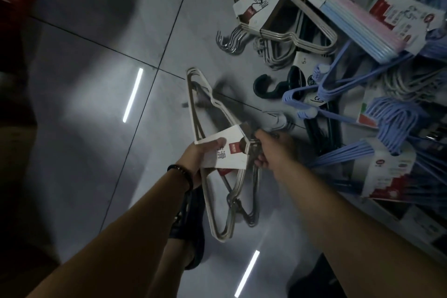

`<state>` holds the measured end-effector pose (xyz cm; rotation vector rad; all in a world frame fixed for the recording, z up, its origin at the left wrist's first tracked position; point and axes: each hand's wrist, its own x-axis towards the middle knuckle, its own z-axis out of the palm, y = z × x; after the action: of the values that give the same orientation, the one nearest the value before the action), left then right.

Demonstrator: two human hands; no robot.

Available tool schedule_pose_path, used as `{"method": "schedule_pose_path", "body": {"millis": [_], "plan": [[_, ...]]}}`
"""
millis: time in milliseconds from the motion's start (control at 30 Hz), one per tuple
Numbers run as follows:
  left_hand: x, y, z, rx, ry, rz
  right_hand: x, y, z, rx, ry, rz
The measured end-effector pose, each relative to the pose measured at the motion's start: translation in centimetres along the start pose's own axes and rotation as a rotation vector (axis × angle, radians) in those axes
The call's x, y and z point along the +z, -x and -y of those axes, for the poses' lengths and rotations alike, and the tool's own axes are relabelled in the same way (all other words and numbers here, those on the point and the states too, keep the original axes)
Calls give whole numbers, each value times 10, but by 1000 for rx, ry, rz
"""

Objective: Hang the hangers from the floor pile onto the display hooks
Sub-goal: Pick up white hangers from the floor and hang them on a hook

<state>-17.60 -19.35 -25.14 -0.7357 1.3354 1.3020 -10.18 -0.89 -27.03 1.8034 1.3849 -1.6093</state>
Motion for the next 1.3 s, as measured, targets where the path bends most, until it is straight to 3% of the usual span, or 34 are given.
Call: {"method": "schedule_pose_path", "body": {"millis": [233,267,400,500,600,800,933,1000,1100,1300], "plan": [[20,89,-16,187,-47,-59,-37,85,28,-253,195,47],[29,106,-23,206,-57,-64,-49,107,38,-338,268,-5],[78,181,-54,289,-69,-109,-108,212,95,-744,556,-480],[134,254,-91,359,-113,-92,-158,292,158,-920,554,-343],[198,344,-127,449,-192,-4,-208,372,223,-974,715,-250],[310,547,-201,671,-363,236,-329,552,312,-1006,637,-413],[371,671,-243,741,-328,330,-425,662,340,-1038,575,-472],[405,726,-260,832,-296,338,-466,709,345,-1079,514,-462],[452,796,-272,988,-373,397,-515,766,335,-1082,429,-585],[520,899,-259,1165,-621,751,-584,876,264,-1055,303,-978]]}}
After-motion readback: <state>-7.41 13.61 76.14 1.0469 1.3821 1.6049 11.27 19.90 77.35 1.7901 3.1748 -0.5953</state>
